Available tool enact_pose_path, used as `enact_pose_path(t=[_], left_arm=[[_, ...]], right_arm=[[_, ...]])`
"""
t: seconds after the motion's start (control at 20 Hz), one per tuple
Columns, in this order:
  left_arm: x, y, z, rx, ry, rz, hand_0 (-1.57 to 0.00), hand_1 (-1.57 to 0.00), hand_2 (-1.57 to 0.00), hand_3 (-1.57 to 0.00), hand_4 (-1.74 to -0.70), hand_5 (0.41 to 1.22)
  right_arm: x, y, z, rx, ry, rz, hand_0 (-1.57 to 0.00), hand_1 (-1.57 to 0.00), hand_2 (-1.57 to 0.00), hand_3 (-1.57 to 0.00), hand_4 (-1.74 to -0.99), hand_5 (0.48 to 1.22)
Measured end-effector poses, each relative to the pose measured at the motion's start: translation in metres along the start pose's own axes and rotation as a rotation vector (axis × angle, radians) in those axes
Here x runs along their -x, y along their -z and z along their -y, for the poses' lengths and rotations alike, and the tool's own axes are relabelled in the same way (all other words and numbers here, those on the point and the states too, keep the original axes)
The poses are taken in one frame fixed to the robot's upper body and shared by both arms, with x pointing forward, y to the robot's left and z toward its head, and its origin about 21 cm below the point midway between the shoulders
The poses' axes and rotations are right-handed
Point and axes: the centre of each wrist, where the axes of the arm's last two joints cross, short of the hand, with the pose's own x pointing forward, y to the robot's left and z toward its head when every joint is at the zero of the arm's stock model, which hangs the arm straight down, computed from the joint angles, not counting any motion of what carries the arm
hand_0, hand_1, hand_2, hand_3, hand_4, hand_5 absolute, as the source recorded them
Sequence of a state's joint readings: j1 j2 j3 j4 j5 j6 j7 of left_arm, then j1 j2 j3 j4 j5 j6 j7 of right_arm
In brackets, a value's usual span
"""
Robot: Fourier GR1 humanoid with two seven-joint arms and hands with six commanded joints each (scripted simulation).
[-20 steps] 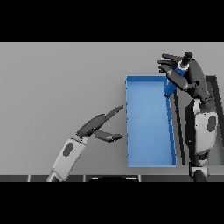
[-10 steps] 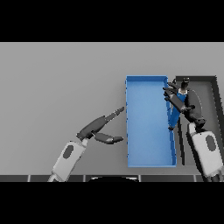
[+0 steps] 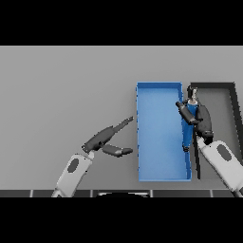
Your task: Pick up the blue pipe and place it into the blue bin.
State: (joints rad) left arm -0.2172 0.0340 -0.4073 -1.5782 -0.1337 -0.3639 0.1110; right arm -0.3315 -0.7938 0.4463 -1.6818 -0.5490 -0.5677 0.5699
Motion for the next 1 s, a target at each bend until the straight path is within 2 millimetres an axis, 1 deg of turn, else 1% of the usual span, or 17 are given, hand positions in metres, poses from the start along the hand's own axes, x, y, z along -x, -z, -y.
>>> enact_pose_path(t=[0.05, 0.1, 0.15, 0.2, 0.3, 0.4, 0.45, 0.5, 0.6, 0.65, 0.7, 0.75, 0.8, 0.85, 0.95, 1.0], left_arm=[[0.0, 0.001, 0.001, 0.003, 0.005, 0.0, 0.0, 0.0, 0.0, 0.0, -0.88, 0.428], [0.0, 0.0, 0.002, 0.002, 0.004, 0.001, 0.0, 0.0, 0.0, 0.0, -0.88, 0.43], [0.0, 0.001, 0.001, 0.001, 0.001, 0.001, 0.0, 0.0, 0.0, 0.0, -0.88, 0.429], [-0.001, 0.001, -0.001, -0.003, -0.002, 0.003, 0.0, 0.0, 0.0, 0.0, -0.88, 0.429], [0.0, -0.001, 0.002, 0.003, -0.009, 0.006, 0.0, 0.0, 0.0, 0.0, -0.89, 0.428], [-0.002, -0.001, 0.005, 0.002, -0.007, 0.009, 0.0, 0.0, 0.0, 0.0, -0.89, 0.426], [-0.002, 0.001, 0.005, 0.002, -0.004, 0.001, 0.0, 0.0, 0.0, 0.0, -0.89, 0.427], [-0.002, -0.001, 0.005, 0.004, -0.006, 0.004, 0.0, 0.0, 0.0, 0.0, -0.89, 0.427], [0.002, -0.005, 0.002, 0.0, -0.003, 0.0, 0.0, 0.0, 0.0, 0.0, -0.89, 0.428], [0.0, -0.002, -0.001, -0.005, 0.001, -0.002, 0.0, 0.0, 0.0, 0.0, -0.89, 0.429], [-0.001, -0.002, 0.0, -0.006, -0.006, 0.003, 0.0, 0.0, 0.0, 0.0, -0.89, 0.429], [0.0, -0.003, 0.002, -0.004, -0.007, -0.004, 0.0, 0.0, 0.0, 0.0, -0.89, 0.429], [-0.001, -0.002, 0.005, -0.006, -0.001, 0.0, 0.0, 0.0, 0.0, 0.0, -0.89, 0.429], [0.0, -0.003, 0.004, -0.008, 0.001, 0.003, 0.0, 0.0, 0.0, 0.0, -0.89, 0.431], [0.0, -0.003, 0.005, 0.0, -0.001, 0.008, 0.0, 0.0, 0.0, 0.0, -0.89, 0.431], [-0.001, 0.001, 0.004, -0.004, 0.006, -0.007, 0.0, 0.0, 0.0, 0.0, -0.88, 0.431]], right_arm=[[0.004, 0.001, -0.003, -0.045, -0.044, -0.075, -0.48, -0.44, -0.44, -0.26, -1.275, 1.186], [0.008, 0.002, -0.002, -0.059, -0.063, -0.092, -0.38, -0.35, -0.35, -0.21, -1.219, 1.137], [0.016, 0.003, 0.001, -0.078, -0.105, -0.158, -0.31, -0.28, -0.28, -0.16, -1.175, 1.084], [0.02, 0.005, 0.003, -0.093, -0.155, -0.202, -0.24, -0.22, -0.22, -0.13, -1.142, 1.03], [0.021, 0.005, 0.003, -0.13, -0.234, -0.248, -0.16, -0.14, -0.14, -0.08, -1.083, 0.934], [0.022, 0.005, 0.001, -0.15, -0.285, -0.286, -0.1, -0.09, -0.09, -0.05, -1.071, 0.868], [0.021, 0.006, -0.003, -0.163, -0.309, -0.295, -0.08, -0.07, -0.07, -0.04, -1.063, 0.846], [0.018, 0.006, -0.005, -0.164, -0.319, -0.299, -0.06, -0.06, -0.06, -0.03, -1.056, 0.817], [0.018, 0.007, -0.008, -0.172, -0.378, -0.303, -0.04, -0.04, -0.04, -0.02, -1.046, 0.759], [0.018, 0.008, -0.008, -0.167, -0.381, -0.306, -0.03, -0.03, -0.03, -0.02, -1.038, 0.734], [0.019, 0.006, -0.007, -0.166, -0.384, -0.315, -0.03, -0.02, -0.02, -0.01, -1.036, 0.713], [0.02, 0.007, -0.01, -0.169, -0.384, -0.316, -0.02, -0.02, -0.02, -0.01, -1.033, 0.696], [0.018, 0.009, -0.009, -0.165, -0.387, -0.311, -0.02, -0.01, -0.01, -0.01, -1.03, 0.682], [0.019, 0.009, -0.01, -0.161, -0.392, -0.314, -0.01, -0.01, -0.01, -0.01, -1.022, 0.672], [0.021, 0.008, -0.01, -0.171, -0.404, -0.314, -0.01, -0.01, -0.01, 0.0, -1.022, 0.665], [0.02, 0.009, -0.014, -0.183, -0.397, -0.313, -0.01, -0.01, -0.01, 0.0, -1.022, 0.661]])
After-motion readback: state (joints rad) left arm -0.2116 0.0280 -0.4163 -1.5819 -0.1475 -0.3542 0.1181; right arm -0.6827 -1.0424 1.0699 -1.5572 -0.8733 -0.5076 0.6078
